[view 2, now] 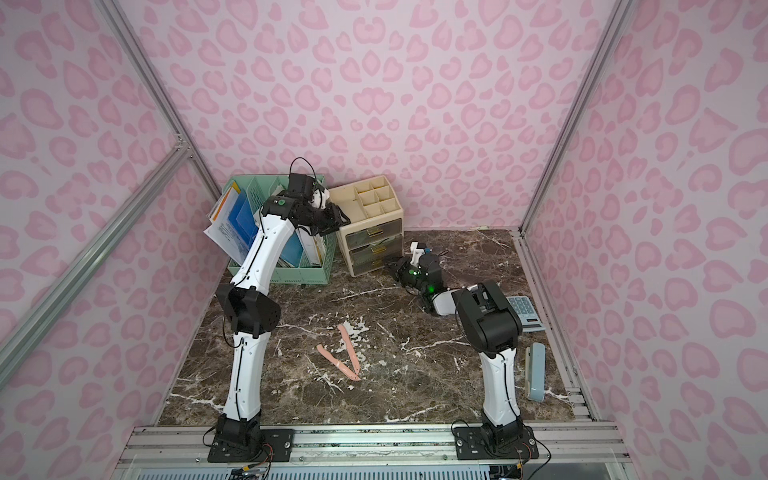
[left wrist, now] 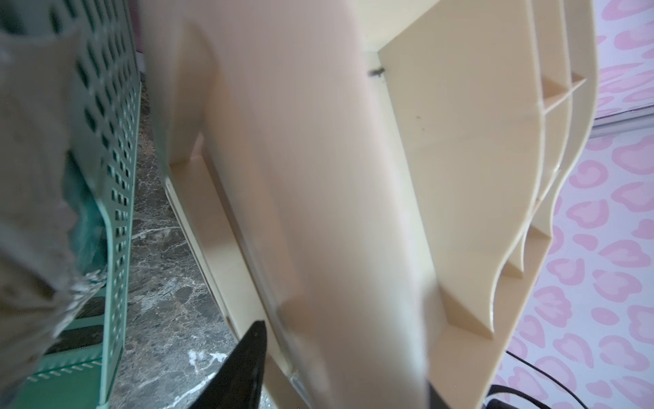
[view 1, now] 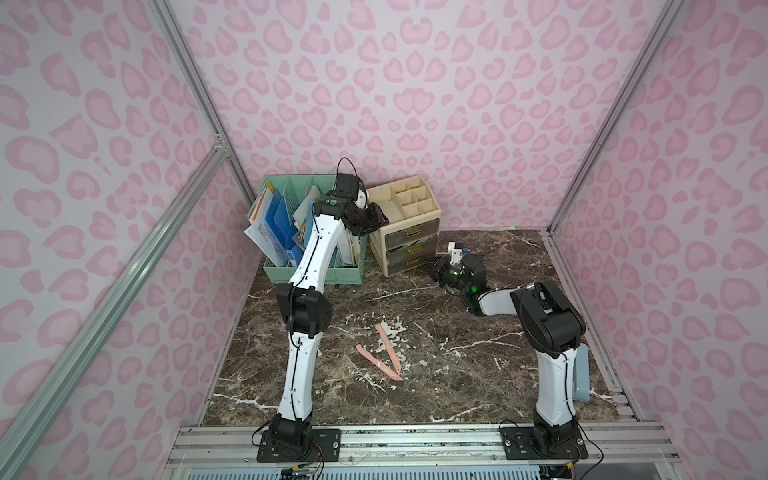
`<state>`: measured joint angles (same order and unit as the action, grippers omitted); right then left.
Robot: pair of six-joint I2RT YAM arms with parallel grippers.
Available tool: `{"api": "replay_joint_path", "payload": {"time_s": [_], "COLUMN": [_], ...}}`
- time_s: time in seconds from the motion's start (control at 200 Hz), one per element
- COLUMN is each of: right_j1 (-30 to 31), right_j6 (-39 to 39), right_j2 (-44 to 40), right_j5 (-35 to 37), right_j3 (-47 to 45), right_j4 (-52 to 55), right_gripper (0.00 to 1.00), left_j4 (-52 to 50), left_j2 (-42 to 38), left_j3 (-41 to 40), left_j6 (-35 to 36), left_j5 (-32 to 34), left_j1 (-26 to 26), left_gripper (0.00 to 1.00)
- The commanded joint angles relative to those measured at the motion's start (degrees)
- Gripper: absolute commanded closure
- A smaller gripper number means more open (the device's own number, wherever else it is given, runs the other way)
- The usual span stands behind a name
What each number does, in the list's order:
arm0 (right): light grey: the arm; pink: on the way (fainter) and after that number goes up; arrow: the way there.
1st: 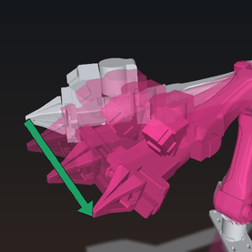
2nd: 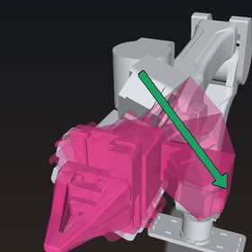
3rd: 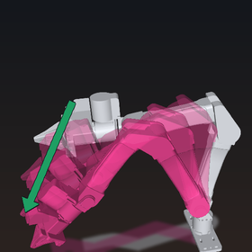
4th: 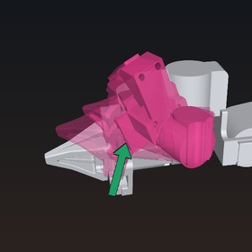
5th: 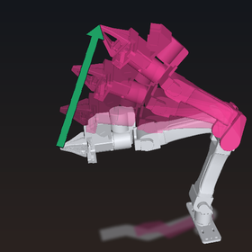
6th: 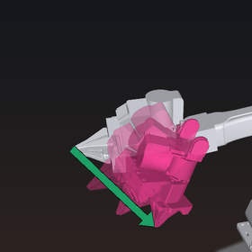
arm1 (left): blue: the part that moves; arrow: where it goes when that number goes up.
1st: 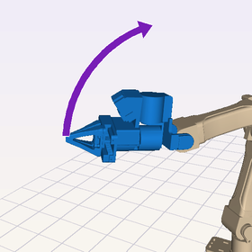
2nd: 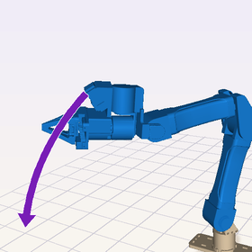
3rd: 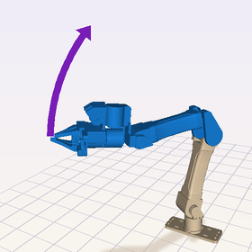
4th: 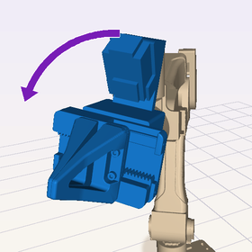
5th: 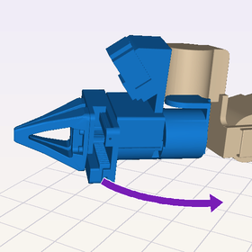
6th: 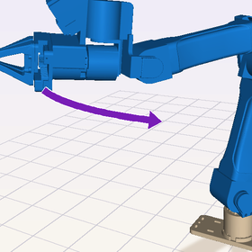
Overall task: Place the fruit knives into the drawer by color
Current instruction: Close the drawer in the storage box, then open the drawer in the storage box.
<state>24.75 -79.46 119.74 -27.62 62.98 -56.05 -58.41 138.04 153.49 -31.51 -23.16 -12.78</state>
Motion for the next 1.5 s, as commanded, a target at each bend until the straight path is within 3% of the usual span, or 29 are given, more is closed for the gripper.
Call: {"api": "replay_joint_path", "payload": {"time_s": [0.0, 0.505, 0.76, 0.84, 0.97, 1.085, 1.495], "right_j1": [0.1, 0.1, -0.1, -0.1, -0.2, -0.3, -1.2], "right_j6": [-0.5, 0.1, -0.9, -1.1, -1.8, -2.9, -6.8], "right_j2": [1.1, 7.7, 5.9, 3.9, 2.9, 3.6, 10.1], "right_j5": [0.1, -0.3, 0.3, 0.8, 0.6, 0.7, 1.4], "right_j3": [1.9, 13.7, 10.8, 6.7, 2.0, 0.6, 4.6], "right_j4": [-1.9, 3.0, 2.0, 0.5, -2.4, -4.9, -8.8], "right_gripper": [0.91, 0.93, 0.94, 0.89, 0.65, 0.52, 0.53], "left_j4": [-4.9, -3.4, -3.2, -3.4, -3.6, -3.8, -4.6], "left_j2": [0.9, 1.8, 1.9, 1.9, 1.9, 1.8, 1.4], "left_j3": [0.1, 0.0, 0.1, 0.0, 0.1, 0.0, -0.2], "left_j6": [1.3, 0.7, 0.5, 0.6, 0.6, 0.7, 1.4], "left_j5": [1.4, -1.1, -1.4, -1.3, -1.2, -1.1, -0.4], "left_j1": [0.4, 0.9, 0.9, 0.9, 1.0, 1.0, 0.9], "left_gripper": [0.50, 0.50, 0.50, 0.50, 0.51, 0.52, 0.52]}}
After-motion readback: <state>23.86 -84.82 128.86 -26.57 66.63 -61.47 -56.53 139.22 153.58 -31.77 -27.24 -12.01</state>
